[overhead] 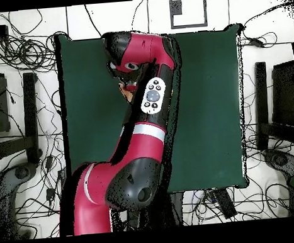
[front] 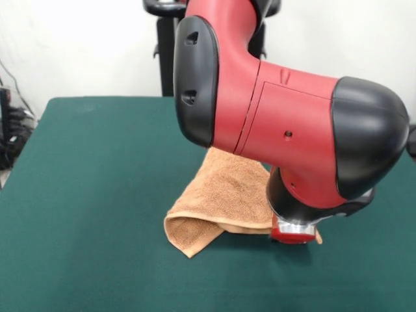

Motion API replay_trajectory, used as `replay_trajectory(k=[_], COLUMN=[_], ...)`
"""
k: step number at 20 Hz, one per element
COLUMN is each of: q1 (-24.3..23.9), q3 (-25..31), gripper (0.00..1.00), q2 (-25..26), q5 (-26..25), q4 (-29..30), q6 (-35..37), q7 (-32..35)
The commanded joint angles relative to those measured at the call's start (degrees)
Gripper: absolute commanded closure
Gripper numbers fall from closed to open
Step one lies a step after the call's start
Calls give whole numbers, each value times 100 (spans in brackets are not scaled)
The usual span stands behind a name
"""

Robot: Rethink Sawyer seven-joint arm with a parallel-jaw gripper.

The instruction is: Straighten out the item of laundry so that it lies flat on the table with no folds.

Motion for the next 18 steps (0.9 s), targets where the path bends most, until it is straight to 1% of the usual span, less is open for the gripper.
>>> replay_trajectory(k=[1, 18], q1=[84, 111], q3=[756, 966], gripper=[0, 0], q2=[5, -86], q5=[-163, -352], q4=[575, 662], q6=[-28, -47], q7=[-364, -256])
